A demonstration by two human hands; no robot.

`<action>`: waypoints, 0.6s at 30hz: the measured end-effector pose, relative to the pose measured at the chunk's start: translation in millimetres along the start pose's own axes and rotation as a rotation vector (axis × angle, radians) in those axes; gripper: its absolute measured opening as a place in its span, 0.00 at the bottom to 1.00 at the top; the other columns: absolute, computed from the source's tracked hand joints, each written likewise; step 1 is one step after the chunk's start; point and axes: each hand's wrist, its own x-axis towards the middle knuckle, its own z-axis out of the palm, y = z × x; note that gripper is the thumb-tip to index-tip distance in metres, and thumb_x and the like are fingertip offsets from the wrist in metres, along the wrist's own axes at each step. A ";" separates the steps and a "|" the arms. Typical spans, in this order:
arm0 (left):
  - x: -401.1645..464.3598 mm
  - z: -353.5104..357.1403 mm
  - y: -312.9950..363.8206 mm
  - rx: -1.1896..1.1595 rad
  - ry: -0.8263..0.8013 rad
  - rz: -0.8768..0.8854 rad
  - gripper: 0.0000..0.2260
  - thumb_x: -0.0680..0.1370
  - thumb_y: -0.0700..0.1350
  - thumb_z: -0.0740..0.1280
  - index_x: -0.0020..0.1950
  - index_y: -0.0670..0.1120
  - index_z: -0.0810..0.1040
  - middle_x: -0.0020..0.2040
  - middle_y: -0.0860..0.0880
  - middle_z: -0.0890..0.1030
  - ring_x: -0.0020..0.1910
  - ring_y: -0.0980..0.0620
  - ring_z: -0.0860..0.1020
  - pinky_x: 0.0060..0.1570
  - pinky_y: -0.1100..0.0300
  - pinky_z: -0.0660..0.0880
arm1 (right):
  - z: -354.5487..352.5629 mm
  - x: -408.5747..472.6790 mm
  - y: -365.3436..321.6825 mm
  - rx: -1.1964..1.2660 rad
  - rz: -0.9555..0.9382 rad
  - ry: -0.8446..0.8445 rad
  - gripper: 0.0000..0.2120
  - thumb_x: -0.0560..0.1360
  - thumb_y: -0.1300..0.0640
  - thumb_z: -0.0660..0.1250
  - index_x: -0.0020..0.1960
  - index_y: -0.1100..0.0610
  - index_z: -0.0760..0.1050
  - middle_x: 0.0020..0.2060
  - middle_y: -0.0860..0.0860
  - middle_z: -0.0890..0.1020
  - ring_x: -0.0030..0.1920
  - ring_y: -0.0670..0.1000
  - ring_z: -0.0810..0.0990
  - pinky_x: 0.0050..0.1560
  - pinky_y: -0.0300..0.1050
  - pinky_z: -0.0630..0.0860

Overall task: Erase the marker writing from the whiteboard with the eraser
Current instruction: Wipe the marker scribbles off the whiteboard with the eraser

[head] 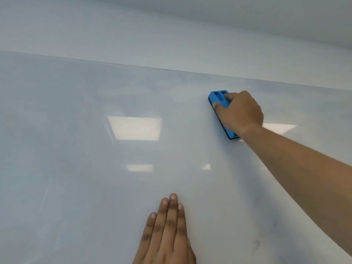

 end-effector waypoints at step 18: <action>-15.7 -19.8 1.9 -0.215 -0.241 -0.031 0.25 0.81 0.44 0.53 0.76 0.34 0.65 0.78 0.38 0.65 0.78 0.39 0.63 0.77 0.45 0.57 | -57.5 -186.5 141.3 0.078 -0.297 -0.131 0.21 0.70 0.39 0.72 0.58 0.50 0.79 0.50 0.43 0.74 0.49 0.45 0.76 0.48 0.34 0.70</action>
